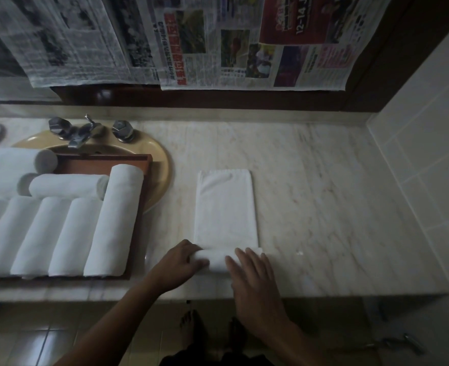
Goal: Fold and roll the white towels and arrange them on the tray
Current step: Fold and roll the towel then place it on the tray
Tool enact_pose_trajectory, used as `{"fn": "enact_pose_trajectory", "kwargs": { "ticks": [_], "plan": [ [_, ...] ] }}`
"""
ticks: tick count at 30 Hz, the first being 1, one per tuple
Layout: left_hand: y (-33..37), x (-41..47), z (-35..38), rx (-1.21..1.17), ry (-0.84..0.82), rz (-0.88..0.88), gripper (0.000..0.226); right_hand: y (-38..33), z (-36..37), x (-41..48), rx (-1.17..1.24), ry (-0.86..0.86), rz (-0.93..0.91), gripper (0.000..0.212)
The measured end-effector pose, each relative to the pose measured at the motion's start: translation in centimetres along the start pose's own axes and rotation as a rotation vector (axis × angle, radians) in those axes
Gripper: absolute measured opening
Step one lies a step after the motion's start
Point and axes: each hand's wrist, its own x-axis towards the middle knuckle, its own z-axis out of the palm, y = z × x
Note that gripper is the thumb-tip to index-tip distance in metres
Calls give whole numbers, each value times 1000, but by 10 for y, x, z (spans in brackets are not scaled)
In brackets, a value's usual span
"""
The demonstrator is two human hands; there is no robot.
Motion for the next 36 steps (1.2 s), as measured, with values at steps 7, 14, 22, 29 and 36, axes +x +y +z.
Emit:
{"fn": "enact_pose_trajectory", "kwargs": {
  "ticks": [7, 14, 22, 29, 36],
  "plan": [
    [25, -17, 32, 414, 412, 196, 58, 20, 7, 34, -70, -191, -13, 95],
    [21, 15, 40, 619, 196, 215, 95, 32, -6, 80, -140, -278, -33, 88],
    [16, 8, 11, 505, 77, 278, 72, 31, -44, 83, 90, -440, 54, 66],
    [2, -18, 14, 266, -51, 260, 59, 41, -37, 46, 347, -505, 163, 63],
    [7, 4, 6, 222, -88, 149, 70, 36, -23, 41, 95, -170, 78, 54]
  ]
}}
